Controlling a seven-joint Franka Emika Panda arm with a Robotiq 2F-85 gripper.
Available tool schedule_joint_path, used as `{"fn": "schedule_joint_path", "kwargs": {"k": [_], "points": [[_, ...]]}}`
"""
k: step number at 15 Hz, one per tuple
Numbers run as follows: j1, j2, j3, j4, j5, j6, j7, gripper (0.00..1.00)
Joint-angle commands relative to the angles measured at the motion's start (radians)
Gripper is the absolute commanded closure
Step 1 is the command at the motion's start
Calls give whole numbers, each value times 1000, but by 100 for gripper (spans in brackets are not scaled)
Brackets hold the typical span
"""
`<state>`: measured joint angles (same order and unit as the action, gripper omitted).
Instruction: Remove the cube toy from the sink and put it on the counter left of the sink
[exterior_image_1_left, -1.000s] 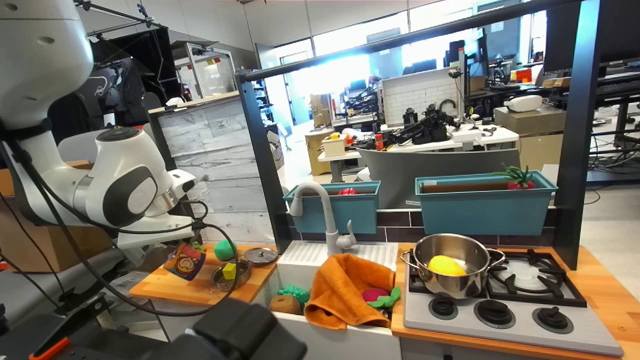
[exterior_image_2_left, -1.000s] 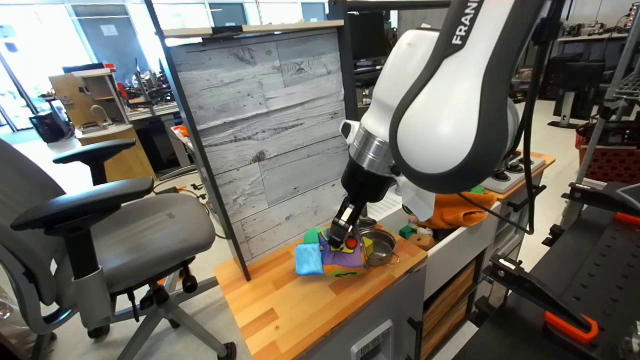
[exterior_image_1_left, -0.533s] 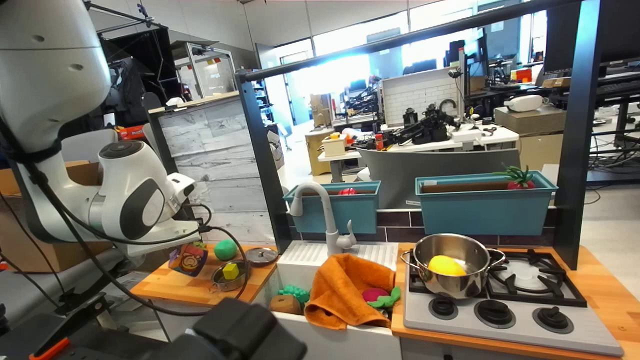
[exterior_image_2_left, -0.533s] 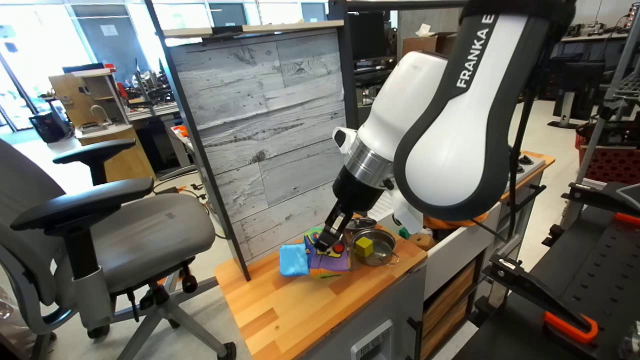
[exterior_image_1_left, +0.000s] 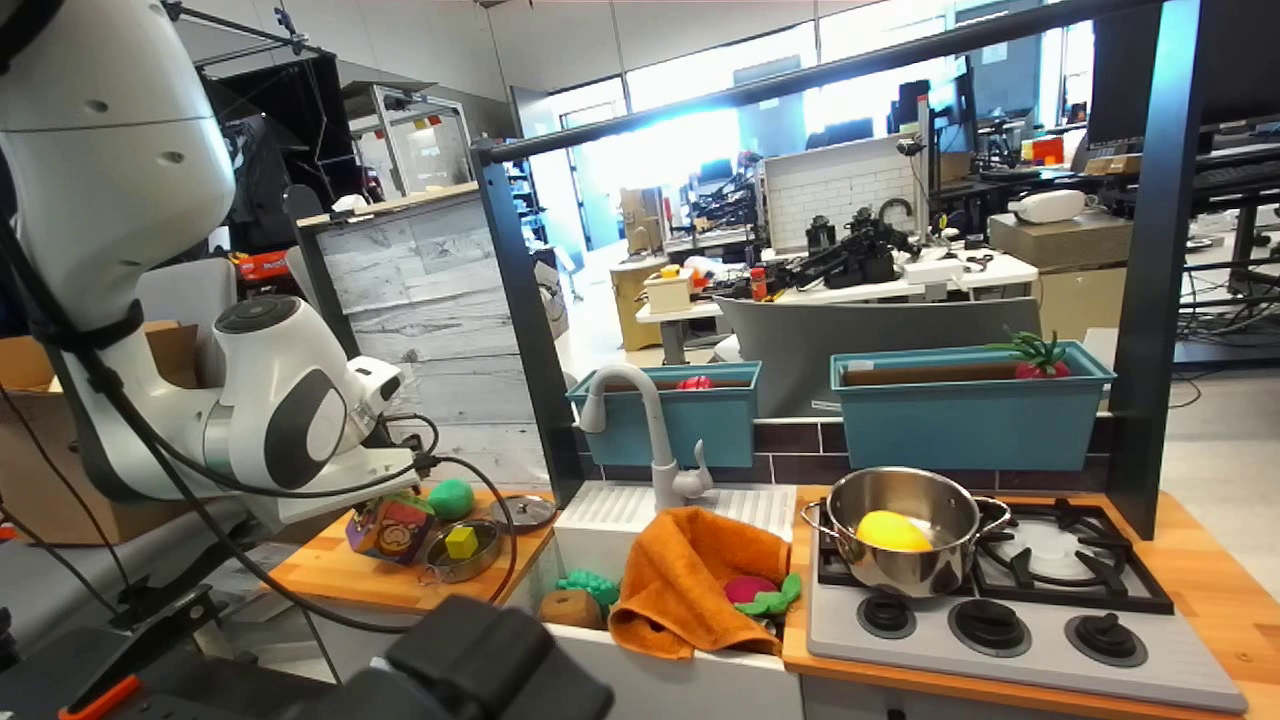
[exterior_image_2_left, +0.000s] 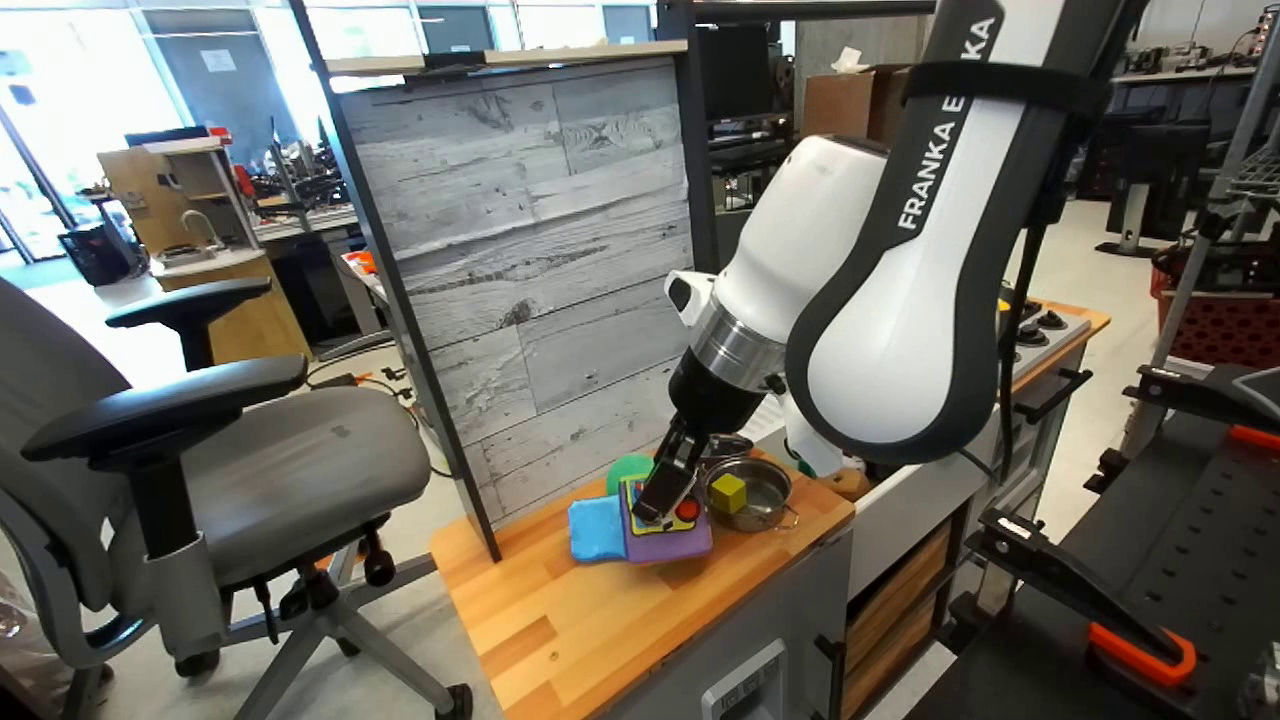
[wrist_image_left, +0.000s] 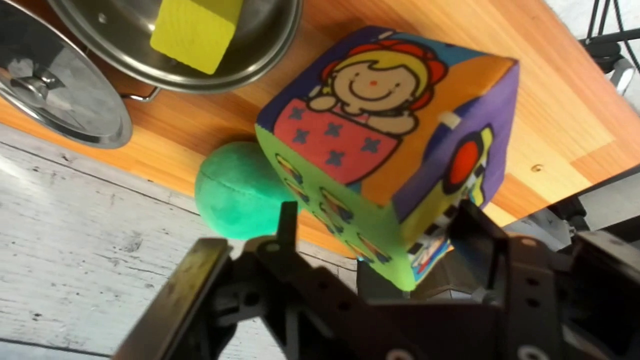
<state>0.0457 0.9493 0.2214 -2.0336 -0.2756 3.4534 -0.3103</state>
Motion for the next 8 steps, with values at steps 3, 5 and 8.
{"fn": "schedule_joint_path", "kwargs": {"k": [3, 5, 8], "points": [[16, 1, -20, 2, -26, 22, 30, 0], [-10, -32, 3, -41, -33, 1, 43, 0], [-95, -110, 80, -141, -73, -11, 68, 0]]}}
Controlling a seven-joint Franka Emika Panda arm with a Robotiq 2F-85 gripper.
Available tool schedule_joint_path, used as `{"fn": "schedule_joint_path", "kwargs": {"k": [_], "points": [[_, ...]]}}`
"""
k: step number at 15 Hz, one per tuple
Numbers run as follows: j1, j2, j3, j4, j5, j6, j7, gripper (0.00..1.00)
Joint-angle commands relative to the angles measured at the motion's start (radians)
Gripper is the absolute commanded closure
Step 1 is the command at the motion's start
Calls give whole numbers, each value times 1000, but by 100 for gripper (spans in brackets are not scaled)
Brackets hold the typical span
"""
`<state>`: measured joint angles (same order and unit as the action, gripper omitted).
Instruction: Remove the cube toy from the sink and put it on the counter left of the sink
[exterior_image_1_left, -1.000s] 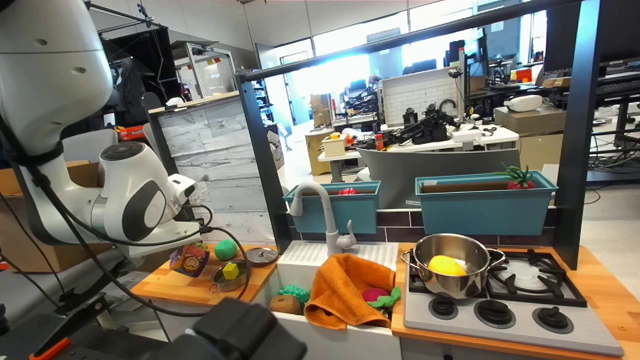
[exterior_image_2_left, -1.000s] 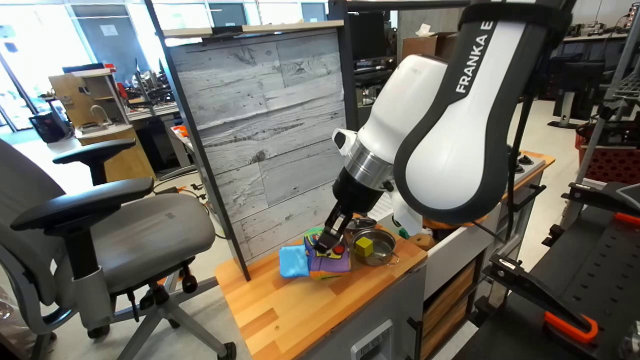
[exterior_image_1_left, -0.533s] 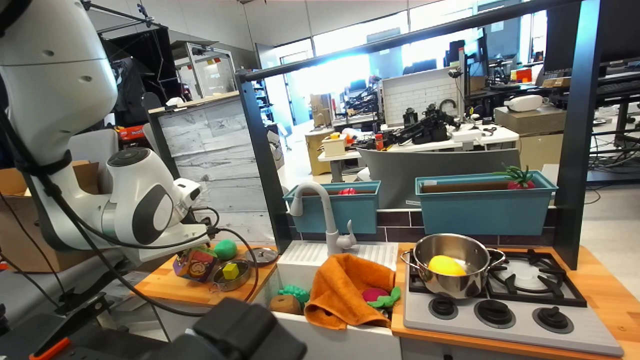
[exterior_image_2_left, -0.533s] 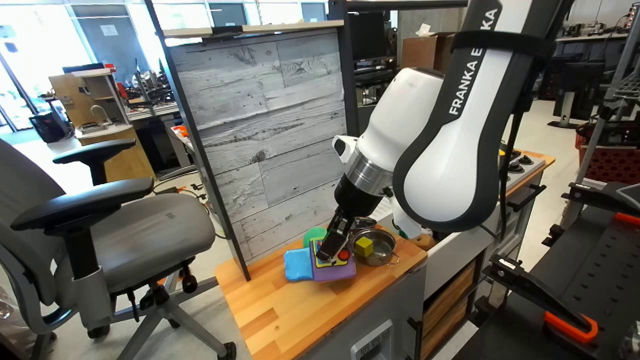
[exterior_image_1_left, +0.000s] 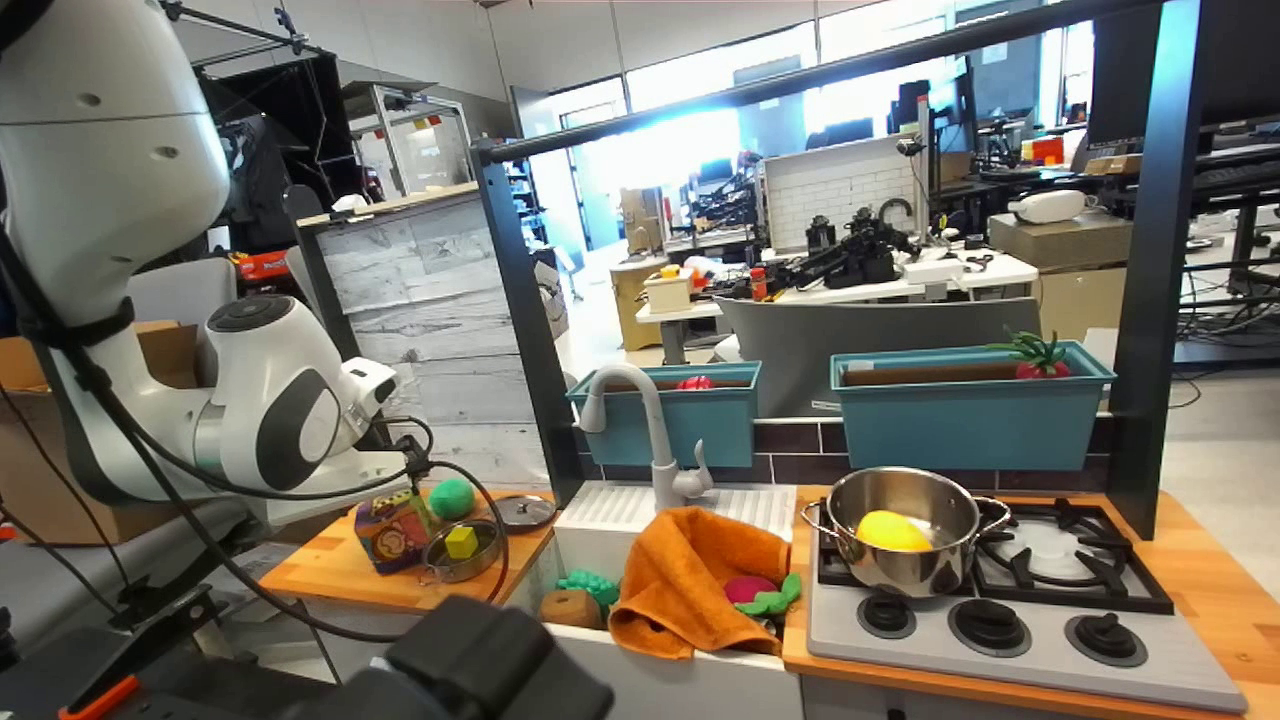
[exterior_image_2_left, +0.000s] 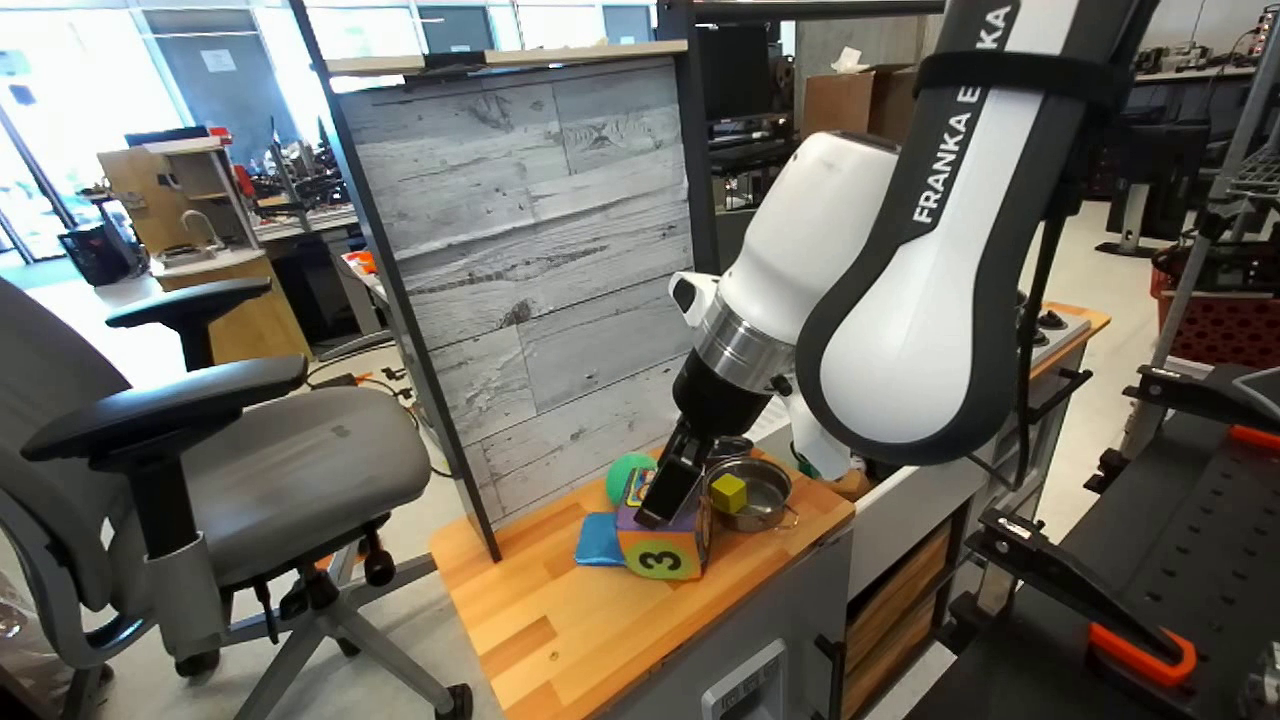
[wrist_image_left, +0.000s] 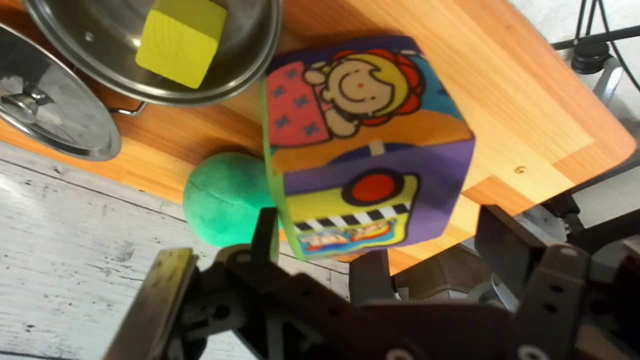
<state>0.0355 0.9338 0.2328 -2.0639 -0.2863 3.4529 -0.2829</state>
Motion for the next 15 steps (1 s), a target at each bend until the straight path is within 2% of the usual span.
{"fn": "schedule_joint_path", "kwargs": {"k": [1, 3, 5, 8, 9, 11, 15], "points": [[-127, -127, 106, -152, -87, -3, 51, 0], [-235, -192, 202, -233, -144, 17, 78, 0], [-387, -247, 343, -296, -196, 10, 144, 0], [-611, -300, 555, -346, -263, -89, 332, 0], [-487, -248, 451, -292, -219, -27, 234, 0], [-585, -283, 532, -326, -241, -68, 290, 0], [-601, -290, 543, -342, -241, -77, 301, 0]]}}
